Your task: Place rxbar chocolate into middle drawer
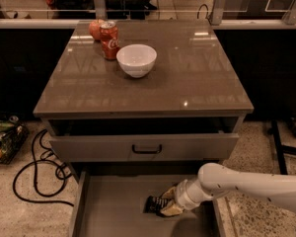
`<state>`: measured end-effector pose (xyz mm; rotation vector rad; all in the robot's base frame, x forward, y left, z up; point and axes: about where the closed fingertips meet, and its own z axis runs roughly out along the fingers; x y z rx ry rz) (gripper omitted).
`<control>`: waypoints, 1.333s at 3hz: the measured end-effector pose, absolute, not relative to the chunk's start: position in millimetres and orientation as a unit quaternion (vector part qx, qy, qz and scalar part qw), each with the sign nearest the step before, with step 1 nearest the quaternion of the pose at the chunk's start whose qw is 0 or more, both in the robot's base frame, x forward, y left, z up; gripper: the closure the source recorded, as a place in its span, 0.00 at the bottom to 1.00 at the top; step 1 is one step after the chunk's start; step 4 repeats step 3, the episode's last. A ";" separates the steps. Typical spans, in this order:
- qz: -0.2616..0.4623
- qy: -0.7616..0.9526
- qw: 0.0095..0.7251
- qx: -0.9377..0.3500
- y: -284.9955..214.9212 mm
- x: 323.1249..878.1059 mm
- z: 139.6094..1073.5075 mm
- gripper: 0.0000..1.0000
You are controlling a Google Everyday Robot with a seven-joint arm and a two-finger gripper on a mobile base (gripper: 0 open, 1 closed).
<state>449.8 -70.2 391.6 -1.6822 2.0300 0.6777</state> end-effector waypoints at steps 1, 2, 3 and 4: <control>0.245 0.729 0.207 -0.605 -69.1 448.9 390.8 0.58; 0.246 0.728 0.207 -0.605 -68.0 448.0 390.0 0.36; 0.247 0.728 0.206 -0.606 -66.8 446.9 389.2 0.12; 0.247 0.728 0.206 -0.606 -66.8 446.9 389.2 0.12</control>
Offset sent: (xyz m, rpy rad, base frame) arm -0.0008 0.0010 -0.0007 0.0008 0.0019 0.0020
